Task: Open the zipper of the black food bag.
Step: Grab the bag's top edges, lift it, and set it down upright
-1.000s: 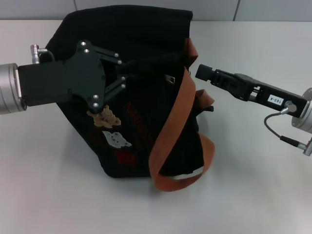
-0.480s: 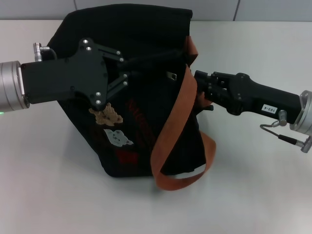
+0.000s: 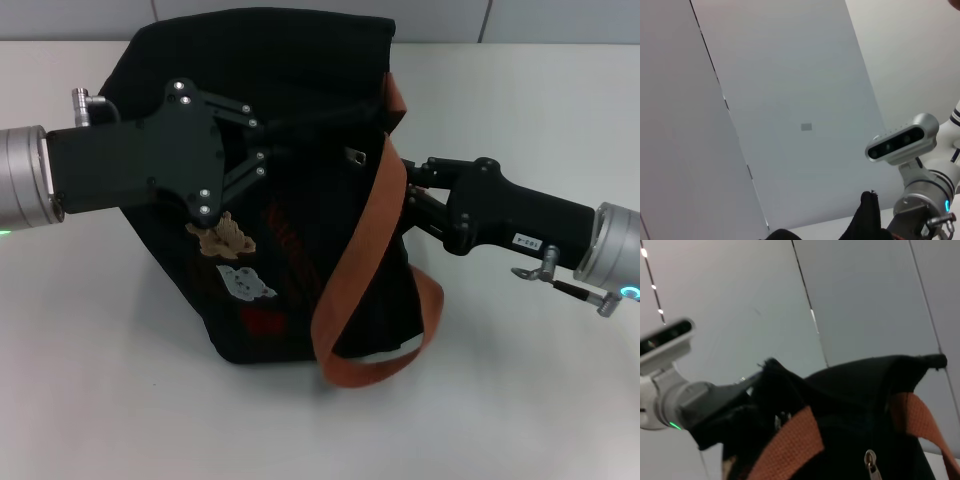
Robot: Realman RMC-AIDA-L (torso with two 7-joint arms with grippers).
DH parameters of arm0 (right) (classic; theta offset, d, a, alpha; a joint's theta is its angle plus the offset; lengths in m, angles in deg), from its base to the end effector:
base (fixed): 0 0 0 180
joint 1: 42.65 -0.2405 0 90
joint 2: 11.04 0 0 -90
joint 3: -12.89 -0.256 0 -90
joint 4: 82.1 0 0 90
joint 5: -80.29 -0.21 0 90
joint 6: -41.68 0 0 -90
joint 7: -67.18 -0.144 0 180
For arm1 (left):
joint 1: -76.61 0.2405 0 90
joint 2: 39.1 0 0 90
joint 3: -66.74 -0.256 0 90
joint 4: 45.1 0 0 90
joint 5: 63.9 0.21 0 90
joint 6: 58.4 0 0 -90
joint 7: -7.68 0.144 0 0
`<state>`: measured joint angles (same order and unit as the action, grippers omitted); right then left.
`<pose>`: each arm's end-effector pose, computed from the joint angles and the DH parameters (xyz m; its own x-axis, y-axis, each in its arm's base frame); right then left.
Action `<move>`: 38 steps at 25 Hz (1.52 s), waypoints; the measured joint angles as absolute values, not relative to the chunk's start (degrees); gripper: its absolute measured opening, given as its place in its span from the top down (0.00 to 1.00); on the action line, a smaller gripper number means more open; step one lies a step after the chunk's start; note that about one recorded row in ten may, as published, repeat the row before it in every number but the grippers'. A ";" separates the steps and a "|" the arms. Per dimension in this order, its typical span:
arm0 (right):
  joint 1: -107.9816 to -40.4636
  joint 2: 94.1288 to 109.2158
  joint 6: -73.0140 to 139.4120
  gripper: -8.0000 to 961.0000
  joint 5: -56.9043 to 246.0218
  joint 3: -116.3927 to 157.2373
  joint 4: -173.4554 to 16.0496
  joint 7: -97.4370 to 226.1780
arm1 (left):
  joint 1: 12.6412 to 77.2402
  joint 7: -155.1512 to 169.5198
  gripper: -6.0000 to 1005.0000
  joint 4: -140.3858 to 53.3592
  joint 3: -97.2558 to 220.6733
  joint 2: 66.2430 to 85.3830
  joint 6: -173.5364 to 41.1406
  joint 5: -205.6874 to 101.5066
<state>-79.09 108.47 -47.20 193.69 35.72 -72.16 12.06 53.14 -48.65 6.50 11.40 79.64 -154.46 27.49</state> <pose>0.2376 0.3174 -0.0540 0.6343 -0.2246 -0.7397 -0.4421 -0.8904 -0.1087 -0.2095 0.3147 0.0297 0.7847 -0.2877 0.5490 -0.0704 -0.9214 -0.3822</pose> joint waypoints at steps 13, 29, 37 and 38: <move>-79.82 108.67 -45.52 0.75 191.92 35.32 -74.09 16.93 | 53.14 -48.65 0.89 6.05 11.02 79.73 -154.48 27.45; -79.98 108.67 -43.49 0.80 188.95 35.32 -76.81 25.61 | 52.50 -48.13 0.88 4.34 11.02 79.55 -154.73 27.46; -80.11 108.67 -43.57 0.81 188.91 35.55 -78.85 30.83 | 52.38 -48.13 0.87 4.14 11.02 79.55 -154.77 27.51; -79.88 108.67 -44.00 0.81 188.91 35.44 -79.24 31.88 | 52.37 -48.12 0.87 4.11 11.02 79.55 -154.71 27.51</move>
